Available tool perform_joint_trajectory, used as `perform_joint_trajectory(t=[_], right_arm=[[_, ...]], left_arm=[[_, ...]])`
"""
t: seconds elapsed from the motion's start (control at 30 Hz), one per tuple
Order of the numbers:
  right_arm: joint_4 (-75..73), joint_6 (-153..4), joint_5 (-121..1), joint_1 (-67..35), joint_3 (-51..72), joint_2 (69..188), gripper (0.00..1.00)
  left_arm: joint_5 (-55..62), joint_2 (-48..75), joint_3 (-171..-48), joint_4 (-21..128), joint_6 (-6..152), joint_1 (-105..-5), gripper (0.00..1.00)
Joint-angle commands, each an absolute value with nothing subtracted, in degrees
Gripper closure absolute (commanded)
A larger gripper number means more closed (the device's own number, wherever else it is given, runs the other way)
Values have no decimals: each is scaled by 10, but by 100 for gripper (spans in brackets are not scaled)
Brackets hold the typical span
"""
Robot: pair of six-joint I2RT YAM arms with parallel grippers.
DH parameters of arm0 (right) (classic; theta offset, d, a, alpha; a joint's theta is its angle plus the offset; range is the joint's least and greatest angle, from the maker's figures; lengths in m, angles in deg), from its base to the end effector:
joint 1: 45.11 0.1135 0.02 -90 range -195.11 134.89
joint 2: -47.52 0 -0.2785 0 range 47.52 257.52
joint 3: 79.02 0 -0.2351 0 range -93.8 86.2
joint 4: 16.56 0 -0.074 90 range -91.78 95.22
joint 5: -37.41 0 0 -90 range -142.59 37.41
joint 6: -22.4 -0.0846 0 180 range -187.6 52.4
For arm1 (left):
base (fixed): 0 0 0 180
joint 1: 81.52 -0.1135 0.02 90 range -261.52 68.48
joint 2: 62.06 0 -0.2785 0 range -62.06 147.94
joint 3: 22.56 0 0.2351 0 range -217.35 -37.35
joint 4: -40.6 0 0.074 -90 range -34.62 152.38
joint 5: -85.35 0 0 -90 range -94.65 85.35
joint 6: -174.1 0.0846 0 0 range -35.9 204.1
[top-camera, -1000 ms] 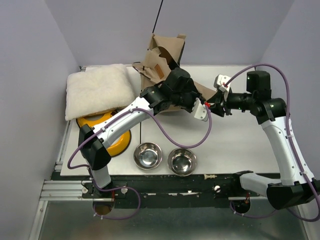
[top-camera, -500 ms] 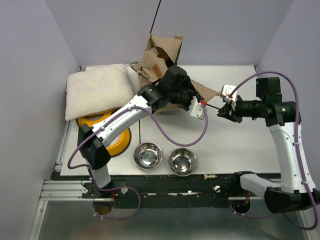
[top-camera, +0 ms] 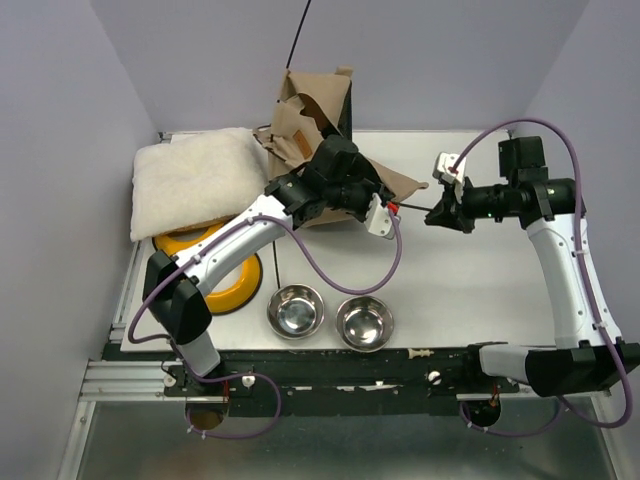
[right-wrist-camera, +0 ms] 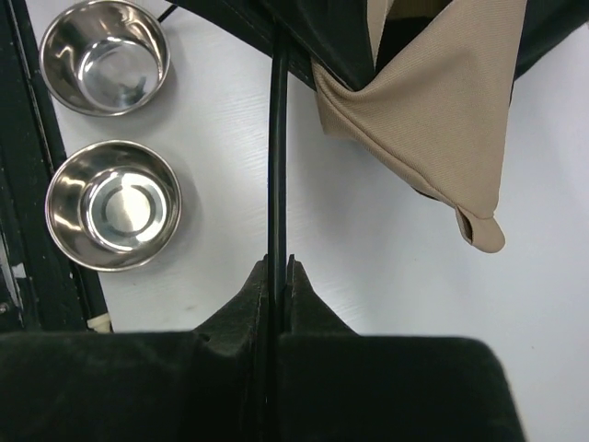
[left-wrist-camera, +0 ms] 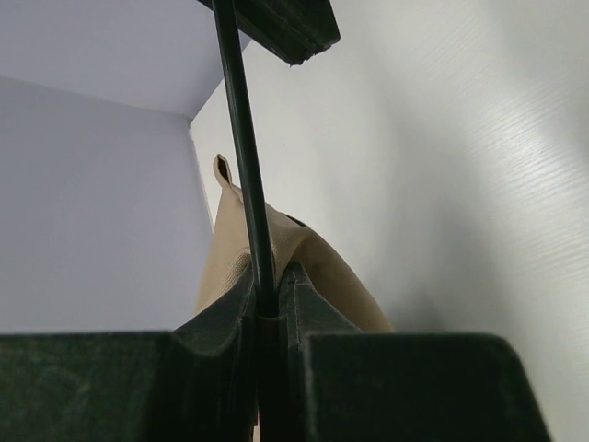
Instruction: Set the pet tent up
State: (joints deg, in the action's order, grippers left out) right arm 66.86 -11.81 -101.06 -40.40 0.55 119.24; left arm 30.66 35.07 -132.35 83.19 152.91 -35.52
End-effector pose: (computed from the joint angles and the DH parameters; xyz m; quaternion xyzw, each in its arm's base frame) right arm 0.2081 0.0807 0.3847 -0.5452 0.6880 0.2338 0.4180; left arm 0.2482 -0.3274 0.3700 0.7768 0.3165 -0.1631 0.5195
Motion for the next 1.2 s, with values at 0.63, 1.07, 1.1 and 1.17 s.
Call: perform_joint_trajectory(t=[0.63,1.07,1.1,1.17], right_arm=[[517,-214,-1028,-329,-18,1255,99],[505,-208,-1034,-308,-14,1249,99],[505,-208,-1034,-308,-15,1249,99],[505,-208,-1034,-305,-14,1249,99]], left_arm=[[357,193,-1224,746,1454,-356,40],[369,285,-1292,730,1442,-356,56],[368,286,-1291,728,1444,-357,56],[371,288,-1292,724,1442,-359,60]])
